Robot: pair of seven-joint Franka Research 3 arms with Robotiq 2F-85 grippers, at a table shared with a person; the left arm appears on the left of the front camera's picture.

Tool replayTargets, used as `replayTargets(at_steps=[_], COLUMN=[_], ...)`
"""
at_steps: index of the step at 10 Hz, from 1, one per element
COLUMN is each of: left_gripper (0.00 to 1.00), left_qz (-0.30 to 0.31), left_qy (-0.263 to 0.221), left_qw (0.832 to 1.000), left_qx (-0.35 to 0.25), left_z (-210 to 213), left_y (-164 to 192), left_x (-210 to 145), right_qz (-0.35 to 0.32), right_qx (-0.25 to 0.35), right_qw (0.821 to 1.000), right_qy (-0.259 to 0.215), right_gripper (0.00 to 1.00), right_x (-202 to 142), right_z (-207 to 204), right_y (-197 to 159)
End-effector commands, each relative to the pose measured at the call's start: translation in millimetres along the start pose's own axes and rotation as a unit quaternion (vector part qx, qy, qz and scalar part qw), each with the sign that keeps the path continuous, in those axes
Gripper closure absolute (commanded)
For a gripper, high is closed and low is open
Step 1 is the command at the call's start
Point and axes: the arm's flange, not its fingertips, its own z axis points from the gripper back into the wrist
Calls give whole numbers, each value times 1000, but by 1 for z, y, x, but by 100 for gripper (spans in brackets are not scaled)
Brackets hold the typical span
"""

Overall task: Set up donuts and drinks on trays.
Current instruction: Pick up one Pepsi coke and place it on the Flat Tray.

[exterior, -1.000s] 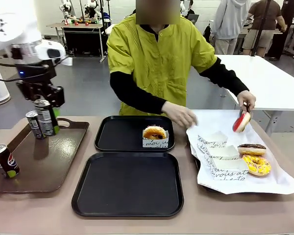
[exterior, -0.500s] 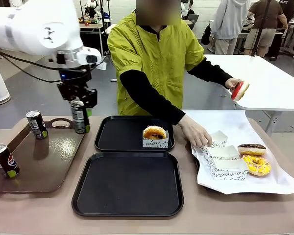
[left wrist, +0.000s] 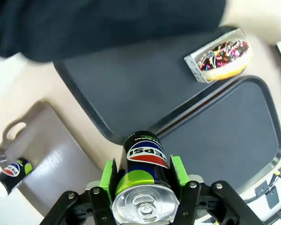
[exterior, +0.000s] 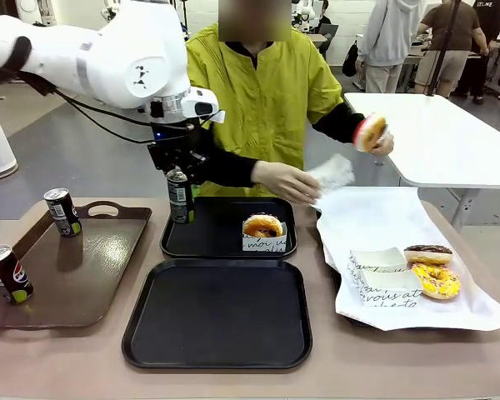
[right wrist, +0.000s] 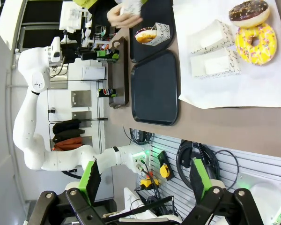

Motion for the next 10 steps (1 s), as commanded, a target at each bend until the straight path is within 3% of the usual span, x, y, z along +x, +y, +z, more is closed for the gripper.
replayTargets(at_steps=[1, 2, 3, 4, 5, 9, 10], left_gripper=[43, 43, 43, 43, 43, 43, 43], left_qz=[30, 14, -17, -15, 0, 46, 21], left_qy=[47, 70, 30, -1, -5, 5, 4], left_qw=[998, 997, 999, 999, 999, 998, 999], left_qx=[26, 19, 23, 41, 53, 46, 49], left_z=[28, 76, 122, 149, 154, 156, 169], left_y=[14, 27, 30, 27, 28, 48, 36], left_x=[-18, -80, -155, -208, -222, -220, -239], right_qz=[4, 4, 4, 4, 4, 4, 4], right_qx=[8, 8, 8, 8, 8, 8, 8], right_qw=[1000, 1000, 1000, 1000, 1000, 1000, 1000], right_qy=[0, 0, 0, 0, 0, 0, 0], right_gripper=[0, 0, 0, 0, 0, 0, 0], right_x=[2, 2, 2, 2, 2, 2, 2], right_z=[0, 0, 0, 0, 0, 0, 0], right_y=[0, 0, 0, 0, 0, 0, 0])
